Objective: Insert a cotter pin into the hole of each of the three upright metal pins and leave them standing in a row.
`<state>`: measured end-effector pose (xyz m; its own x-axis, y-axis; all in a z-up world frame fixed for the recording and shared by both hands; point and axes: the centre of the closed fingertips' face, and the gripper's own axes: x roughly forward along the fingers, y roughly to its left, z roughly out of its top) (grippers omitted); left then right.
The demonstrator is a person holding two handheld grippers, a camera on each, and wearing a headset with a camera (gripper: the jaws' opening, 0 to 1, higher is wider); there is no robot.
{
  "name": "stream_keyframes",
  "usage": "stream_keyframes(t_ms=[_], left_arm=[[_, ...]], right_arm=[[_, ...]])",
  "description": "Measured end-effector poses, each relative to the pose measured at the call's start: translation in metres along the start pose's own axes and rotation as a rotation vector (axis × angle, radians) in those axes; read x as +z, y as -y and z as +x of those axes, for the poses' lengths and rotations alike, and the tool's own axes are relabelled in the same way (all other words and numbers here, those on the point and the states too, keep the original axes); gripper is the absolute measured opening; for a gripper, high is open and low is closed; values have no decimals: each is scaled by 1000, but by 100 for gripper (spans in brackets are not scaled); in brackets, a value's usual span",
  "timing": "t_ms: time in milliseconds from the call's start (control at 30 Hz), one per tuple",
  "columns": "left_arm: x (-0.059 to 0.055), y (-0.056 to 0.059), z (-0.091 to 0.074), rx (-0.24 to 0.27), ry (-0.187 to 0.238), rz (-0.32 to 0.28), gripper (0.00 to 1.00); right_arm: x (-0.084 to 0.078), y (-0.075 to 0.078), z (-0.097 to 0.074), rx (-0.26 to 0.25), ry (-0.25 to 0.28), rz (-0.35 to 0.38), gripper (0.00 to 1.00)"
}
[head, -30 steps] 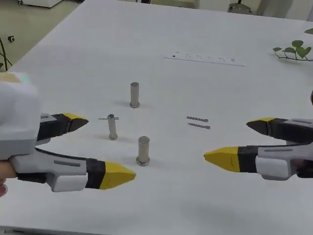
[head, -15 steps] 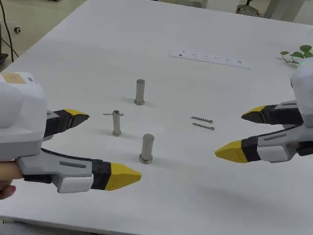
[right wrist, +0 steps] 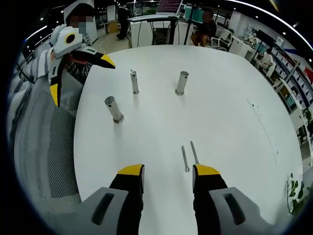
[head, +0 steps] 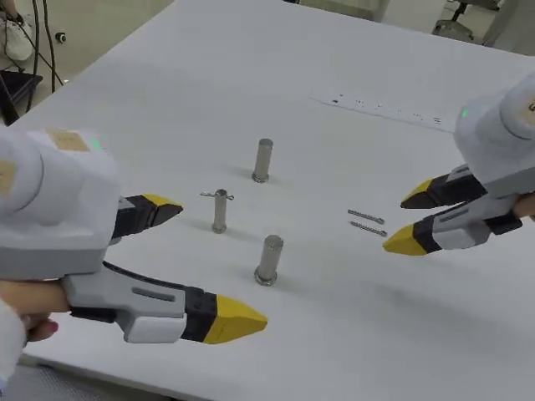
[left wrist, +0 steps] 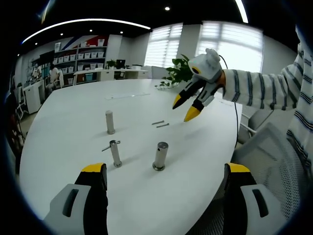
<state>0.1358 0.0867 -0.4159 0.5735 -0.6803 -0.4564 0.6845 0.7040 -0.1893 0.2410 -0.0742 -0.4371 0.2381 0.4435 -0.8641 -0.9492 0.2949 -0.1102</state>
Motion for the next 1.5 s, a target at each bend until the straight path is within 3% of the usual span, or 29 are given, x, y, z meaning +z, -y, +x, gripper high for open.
stream_keyframes(t_ms=[200,400,667,867,1267,1500], left_arm=[[2,4,1,-8,4,-6,99],[3,5,1,-6,11,-19,99],[6,1,1,7,17,-37,99],[6,0,1,10,18,-37,99],[4,-2,-1,21,15,-43,98],[6,-4,-4,32,16,-42,96]], right_arm=[[-1,18,18,11,-24,-41,24],[-6,25,32,39,-53,-63,14],[-15,35,46,67,-83,-37,3],[-18,39,52,71,-105,-48,3],[-32,34,59,100,-173,-56,2],[-29,35,59,83,-168,-62,0]])
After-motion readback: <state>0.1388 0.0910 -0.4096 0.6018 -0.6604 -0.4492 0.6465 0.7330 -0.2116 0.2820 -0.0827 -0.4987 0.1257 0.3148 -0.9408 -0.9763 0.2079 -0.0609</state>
